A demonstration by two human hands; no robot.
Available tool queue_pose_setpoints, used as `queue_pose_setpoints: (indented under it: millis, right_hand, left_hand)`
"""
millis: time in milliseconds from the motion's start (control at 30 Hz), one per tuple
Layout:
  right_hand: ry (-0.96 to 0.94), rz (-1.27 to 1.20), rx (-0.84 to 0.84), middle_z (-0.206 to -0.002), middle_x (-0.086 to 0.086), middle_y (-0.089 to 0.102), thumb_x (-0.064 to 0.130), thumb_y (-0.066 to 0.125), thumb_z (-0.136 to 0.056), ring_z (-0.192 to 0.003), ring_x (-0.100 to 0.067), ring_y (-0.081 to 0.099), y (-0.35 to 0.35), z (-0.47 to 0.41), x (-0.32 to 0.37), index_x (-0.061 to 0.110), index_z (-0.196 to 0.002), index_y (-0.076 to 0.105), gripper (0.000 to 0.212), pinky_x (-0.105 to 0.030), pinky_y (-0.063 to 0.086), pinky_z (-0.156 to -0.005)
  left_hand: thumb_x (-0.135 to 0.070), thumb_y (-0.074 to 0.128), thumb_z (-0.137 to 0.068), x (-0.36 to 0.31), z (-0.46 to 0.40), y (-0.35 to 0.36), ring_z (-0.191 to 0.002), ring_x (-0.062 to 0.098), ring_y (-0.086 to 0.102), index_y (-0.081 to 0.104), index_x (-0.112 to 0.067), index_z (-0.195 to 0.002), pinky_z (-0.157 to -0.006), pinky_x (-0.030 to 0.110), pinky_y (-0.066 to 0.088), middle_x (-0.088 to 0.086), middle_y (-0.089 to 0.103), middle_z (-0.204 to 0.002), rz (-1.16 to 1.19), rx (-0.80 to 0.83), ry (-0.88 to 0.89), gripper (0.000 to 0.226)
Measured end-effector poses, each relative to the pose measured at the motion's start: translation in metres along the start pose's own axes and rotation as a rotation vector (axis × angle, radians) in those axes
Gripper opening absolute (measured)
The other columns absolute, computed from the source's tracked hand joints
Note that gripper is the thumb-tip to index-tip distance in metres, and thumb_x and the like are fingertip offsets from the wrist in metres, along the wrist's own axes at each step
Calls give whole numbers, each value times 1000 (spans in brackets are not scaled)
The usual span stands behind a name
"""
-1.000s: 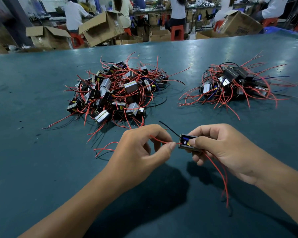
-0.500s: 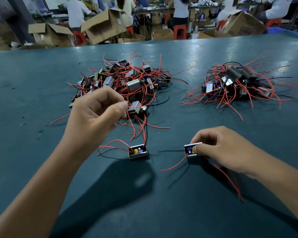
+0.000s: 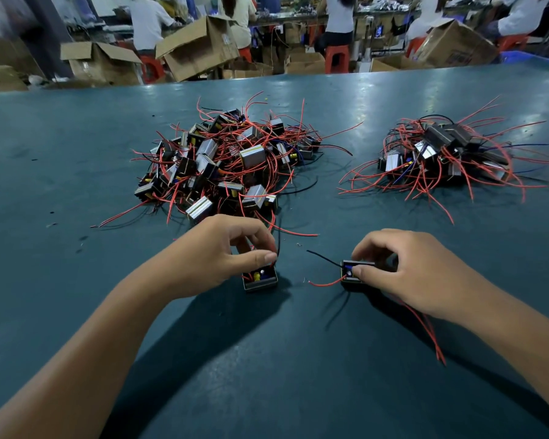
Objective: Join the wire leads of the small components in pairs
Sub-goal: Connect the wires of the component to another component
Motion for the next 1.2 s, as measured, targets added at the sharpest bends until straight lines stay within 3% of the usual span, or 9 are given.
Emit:
queue_pose_setpoints:
  millis: [167,300,433,567,767,867,1000,1200]
  right_hand:
    - [-38,-13,12,-80,16,65,43,68,-81,-79,-1,60,-1,-1,1,35,-82,66,9,-19,45,-68]
    - [-66,-29,30,-82,18,66,41,70,-82,-78,-2,62,0,0,2,35,-82,66,7,-19,45,-68]
    - [-74,-29,34,-83,20,66,39,71,-82,-78,-2,62,0,1,3,34,-83,67,7,-16,44,-67]
    - [-71,-34,30,-81,19,66,37,72,-83,-77,-2,62,0,0,2,33,-84,67,6,-15,43,-66]
    - [-70,-32,32,-83,19,67,38,71,-83,-78,-1,63,0,1,2,34,-85,67,6,-16,45,-68]
    - [-73,-35,24,-87,26,66,36,72,-84,-79,3,63,-2,2,2,34,-87,67,6,-11,44,-68]
    - [-110,-18,22,-84,27,66,34,72,-85,-78,9,61,-4,2,9,31,-90,67,8,-5,40,-67]
    - [-147,22,118,-106,29,63,43,70,-82,-104,12,55,-9,11,15,40,-110,60,30,-7,38,-88]
  left_hand:
    - [-33,64,-96,2,-2,3,-65,3,59,68,-28,-89,-60,15,45,-14,67,-76,4,-18,-31,10]
    - [-21,62,-99,3,-5,5,-61,9,62,63,-25,-93,-56,14,45,-12,71,-81,35,-60,-42,7]
    - [-17,68,-94,7,-6,9,-55,17,61,51,-24,-92,-55,31,51,-1,73,-80,94,-179,-90,19]
    - [-14,73,-89,-1,-5,11,-63,11,59,56,-30,-82,-62,31,50,-13,66,-81,-52,-214,1,25]
    - [-14,74,-87,-5,-5,15,-68,20,59,66,-31,-84,-68,39,52,-15,64,-86,-70,-138,38,19]
    - [-21,76,-87,-6,-5,15,-69,20,59,68,-30,-86,-68,35,51,-18,64,-86,-60,-120,30,12]
    - [-24,78,-86,-6,-4,15,-72,17,59,70,-29,-91,-61,17,45,-15,64,-84,-58,-87,-5,11]
    - [-22,77,-88,-6,-2,13,-73,14,57,68,-31,-95,-65,11,42,-19,65,-95,-74,-43,-26,14]
Point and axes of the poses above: each hand's wrist, its own z-axis away from the middle knuckle, its own y-axis out of the palm, x = y × z, the point moved 6 cm from there along -z, towards the middle knuckle
